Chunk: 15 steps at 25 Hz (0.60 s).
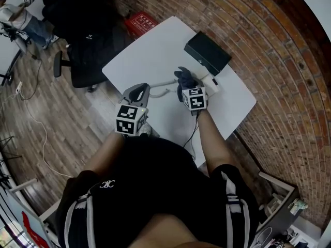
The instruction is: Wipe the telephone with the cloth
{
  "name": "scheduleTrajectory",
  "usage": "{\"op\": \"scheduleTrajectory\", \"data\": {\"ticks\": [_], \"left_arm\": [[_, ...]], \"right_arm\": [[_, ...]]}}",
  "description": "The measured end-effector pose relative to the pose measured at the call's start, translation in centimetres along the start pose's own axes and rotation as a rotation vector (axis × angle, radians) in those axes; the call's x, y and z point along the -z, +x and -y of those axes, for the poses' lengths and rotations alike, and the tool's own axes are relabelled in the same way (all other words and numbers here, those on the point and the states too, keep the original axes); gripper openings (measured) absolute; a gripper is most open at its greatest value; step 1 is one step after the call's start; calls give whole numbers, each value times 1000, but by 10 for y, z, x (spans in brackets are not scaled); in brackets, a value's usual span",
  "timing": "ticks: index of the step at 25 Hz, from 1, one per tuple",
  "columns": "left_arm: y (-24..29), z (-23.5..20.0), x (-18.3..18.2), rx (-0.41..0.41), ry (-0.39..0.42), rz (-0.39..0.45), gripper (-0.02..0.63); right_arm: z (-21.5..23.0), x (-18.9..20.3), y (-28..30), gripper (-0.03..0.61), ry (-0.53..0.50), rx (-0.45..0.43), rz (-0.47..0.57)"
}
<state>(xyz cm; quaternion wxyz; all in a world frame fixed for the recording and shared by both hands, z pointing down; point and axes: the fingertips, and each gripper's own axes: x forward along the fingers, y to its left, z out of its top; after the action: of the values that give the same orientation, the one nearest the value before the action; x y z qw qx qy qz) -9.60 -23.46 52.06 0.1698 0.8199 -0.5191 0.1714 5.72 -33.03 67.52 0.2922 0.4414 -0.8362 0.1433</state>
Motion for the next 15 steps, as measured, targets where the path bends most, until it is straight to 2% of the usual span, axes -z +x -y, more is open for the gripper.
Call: {"op": "scheduleTrajectory", "data": {"ticks": [6, 10, 13, 15], "left_arm": [[1, 0, 1, -5, 5, -6, 15], [1, -3, 0, -12, 3, -7, 15], [2, -2, 1, -12, 3, -10, 15], [3, -1, 0, -7, 5, -7, 15]], "right_arm": [[71, -12, -10, 91, 145, 132, 56], [119, -5, -22, 93, 245, 281, 61], [148, 16, -32, 92, 312, 401, 17], [157, 34, -36, 87, 346, 444, -45]]}}
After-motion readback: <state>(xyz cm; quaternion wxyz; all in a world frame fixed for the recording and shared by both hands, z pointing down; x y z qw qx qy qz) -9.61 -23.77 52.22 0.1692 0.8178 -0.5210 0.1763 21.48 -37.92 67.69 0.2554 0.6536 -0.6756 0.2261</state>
